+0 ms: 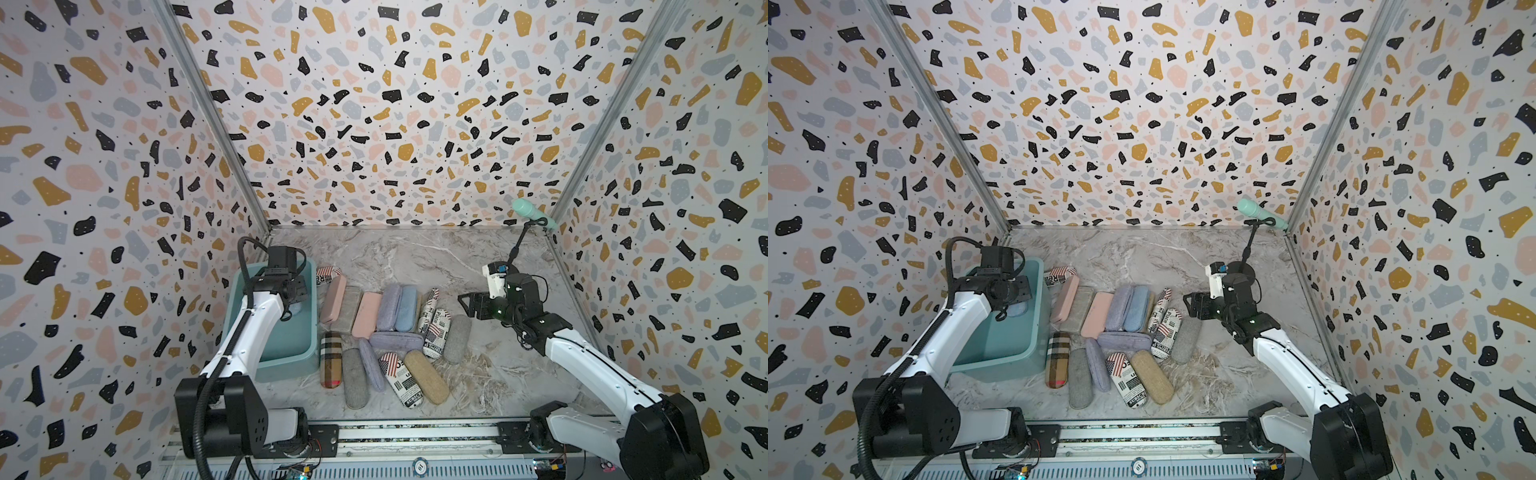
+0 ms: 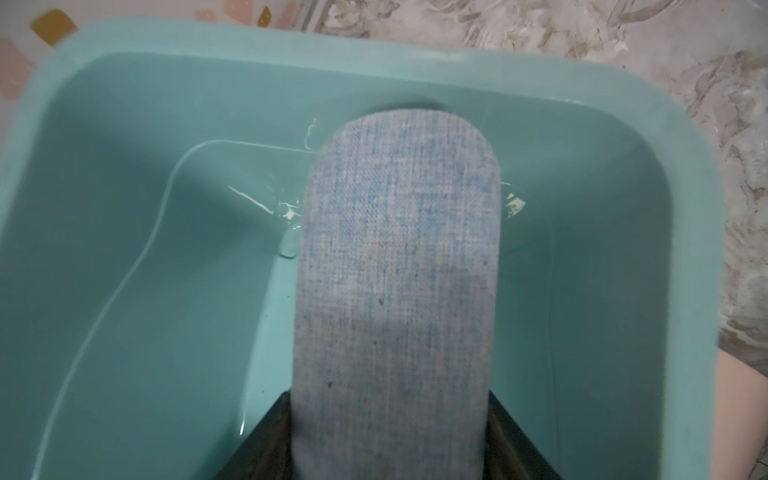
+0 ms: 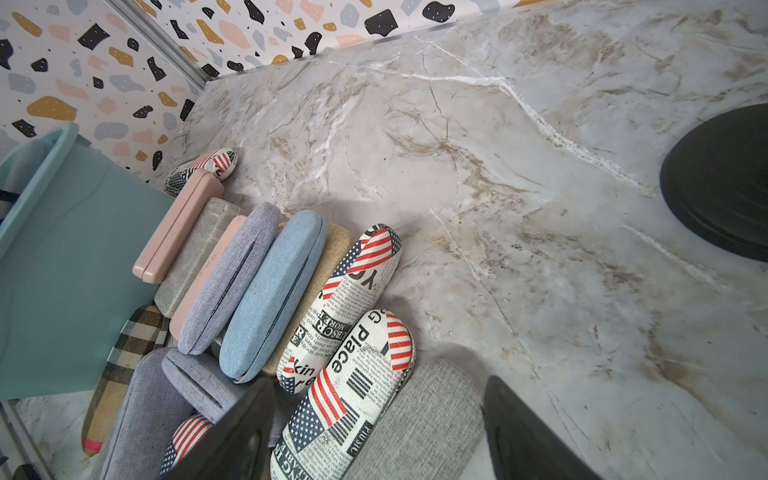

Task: Put the glasses cases into the storage boxes
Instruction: Place the glasses case in the storage box.

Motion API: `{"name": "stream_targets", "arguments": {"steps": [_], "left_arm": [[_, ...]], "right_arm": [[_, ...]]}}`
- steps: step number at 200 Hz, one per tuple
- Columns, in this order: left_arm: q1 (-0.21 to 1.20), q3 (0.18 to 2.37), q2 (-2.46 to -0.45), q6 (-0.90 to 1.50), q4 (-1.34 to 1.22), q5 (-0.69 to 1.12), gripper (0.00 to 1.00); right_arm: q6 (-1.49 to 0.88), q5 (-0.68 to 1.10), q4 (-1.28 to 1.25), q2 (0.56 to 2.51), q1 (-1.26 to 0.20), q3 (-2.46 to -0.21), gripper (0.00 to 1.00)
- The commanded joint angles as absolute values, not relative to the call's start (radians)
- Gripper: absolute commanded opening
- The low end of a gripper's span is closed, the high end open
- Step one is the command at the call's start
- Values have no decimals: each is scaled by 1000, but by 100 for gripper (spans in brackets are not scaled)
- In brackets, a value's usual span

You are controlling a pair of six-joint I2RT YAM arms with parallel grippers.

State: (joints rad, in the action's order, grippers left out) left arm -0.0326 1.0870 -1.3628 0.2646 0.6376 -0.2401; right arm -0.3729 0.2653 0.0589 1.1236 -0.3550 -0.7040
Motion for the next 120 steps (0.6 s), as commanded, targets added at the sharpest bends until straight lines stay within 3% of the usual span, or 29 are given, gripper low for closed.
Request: {"name": "stream_targets", "arguments": {"steps": [1,34,70,120], "left_arm": [[-40,1110,-1416,246,592,-214,47],[-41,1091,-1496,240,574,-252,48],[-41,1061,-1525,235,526,-173,48],[-41,1047,-1549,228,516,-135,55]], "right_arm": [[-381,285,36,1096,-348,-704,80],[-383,289,32,1082,-344,-695,80],[-385,301,28,1083,-342,-692,80],[-386,299,24,1085,-341,-690,80]]}}
